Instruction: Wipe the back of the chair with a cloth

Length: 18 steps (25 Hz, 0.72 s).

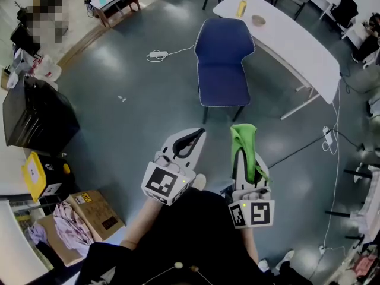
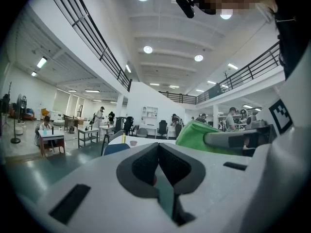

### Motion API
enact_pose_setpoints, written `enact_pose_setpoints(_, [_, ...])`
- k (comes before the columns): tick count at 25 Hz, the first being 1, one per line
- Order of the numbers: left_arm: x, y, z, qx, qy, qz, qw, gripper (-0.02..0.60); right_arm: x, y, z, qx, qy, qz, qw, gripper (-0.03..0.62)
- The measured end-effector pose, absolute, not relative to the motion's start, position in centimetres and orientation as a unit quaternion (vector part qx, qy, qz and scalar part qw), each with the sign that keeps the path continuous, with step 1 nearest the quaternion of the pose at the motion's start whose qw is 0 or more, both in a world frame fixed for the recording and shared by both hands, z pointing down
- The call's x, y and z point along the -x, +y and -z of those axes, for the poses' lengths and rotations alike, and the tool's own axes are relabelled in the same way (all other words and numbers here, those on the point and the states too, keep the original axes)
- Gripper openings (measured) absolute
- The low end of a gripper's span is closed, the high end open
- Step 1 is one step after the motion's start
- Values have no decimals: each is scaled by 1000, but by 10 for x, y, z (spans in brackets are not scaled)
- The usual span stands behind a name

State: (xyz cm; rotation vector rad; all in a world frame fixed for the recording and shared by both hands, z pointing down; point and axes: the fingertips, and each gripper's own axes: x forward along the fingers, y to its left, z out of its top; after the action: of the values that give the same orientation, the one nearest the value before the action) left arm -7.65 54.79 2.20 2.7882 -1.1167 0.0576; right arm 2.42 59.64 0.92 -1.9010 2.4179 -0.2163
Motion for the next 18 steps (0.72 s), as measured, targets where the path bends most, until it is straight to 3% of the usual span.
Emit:
enact_pose_setpoints(12, [73, 524, -19, -917, -396, -39, 20, 3, -49, 591, 4, 598, 800, 38, 42, 54])
enact_pose_setpoints(18, [86, 511, -29, -904, -422, -49, 38, 3, -64, 588, -5, 599, 798, 48, 40, 54])
